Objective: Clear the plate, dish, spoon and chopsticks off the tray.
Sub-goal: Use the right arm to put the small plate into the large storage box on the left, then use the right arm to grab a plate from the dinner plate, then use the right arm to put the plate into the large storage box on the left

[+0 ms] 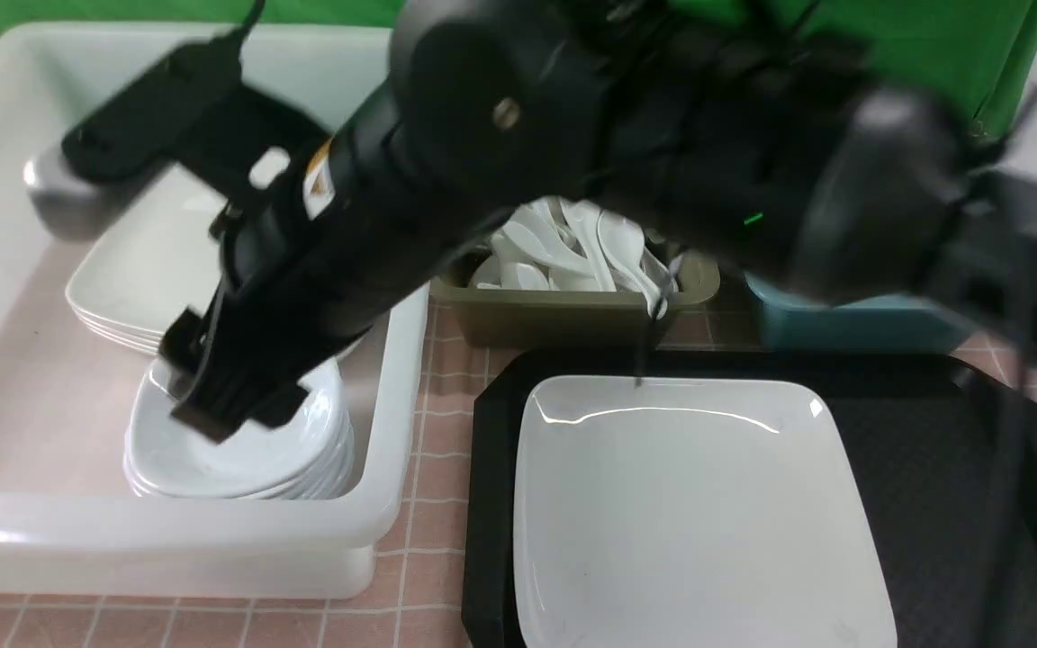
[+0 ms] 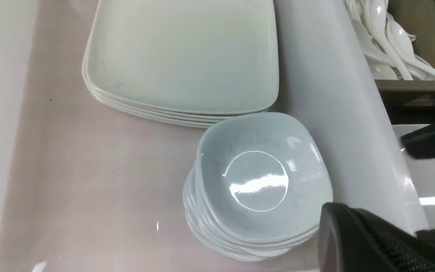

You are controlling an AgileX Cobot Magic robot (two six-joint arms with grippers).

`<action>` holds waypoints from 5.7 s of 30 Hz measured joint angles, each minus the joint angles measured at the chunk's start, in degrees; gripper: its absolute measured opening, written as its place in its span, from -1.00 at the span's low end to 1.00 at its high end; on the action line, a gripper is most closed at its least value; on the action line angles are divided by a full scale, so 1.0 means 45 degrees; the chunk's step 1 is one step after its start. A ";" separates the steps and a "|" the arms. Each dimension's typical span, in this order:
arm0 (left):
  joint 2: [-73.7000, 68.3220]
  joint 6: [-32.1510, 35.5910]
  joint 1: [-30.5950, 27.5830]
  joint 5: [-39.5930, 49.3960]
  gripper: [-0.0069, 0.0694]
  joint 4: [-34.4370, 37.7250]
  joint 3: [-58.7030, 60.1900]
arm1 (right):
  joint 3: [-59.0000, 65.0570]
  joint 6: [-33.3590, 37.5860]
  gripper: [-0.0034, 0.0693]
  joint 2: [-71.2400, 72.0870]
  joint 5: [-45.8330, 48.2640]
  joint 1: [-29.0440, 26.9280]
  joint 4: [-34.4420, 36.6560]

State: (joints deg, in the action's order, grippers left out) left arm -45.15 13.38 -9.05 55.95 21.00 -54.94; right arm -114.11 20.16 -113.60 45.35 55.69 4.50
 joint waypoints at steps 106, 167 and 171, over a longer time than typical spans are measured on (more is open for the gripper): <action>-0.4125 -0.2417 0.0122 -0.2467 -0.82 -0.2177 -0.1819 | 0.1480 0.0440 -0.70 0.4509 -0.0041 -0.9043 0.7022; -0.4125 -0.1701 -0.0371 -0.2189 -0.82 -0.1337 -0.1819 | -0.2468 0.4796 -0.02 -0.4324 -0.9692 -0.3924 0.7040; -0.4125 -0.1689 -0.0371 -0.2189 -0.82 -0.1337 -0.1819 | -0.2468 0.4825 -0.08 -0.3770 -0.8820 -0.3950 0.7057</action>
State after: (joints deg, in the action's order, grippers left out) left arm -63.71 5.78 -10.72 46.10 14.99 -63.13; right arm -125.22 41.87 -130.56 5.66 37.92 36.25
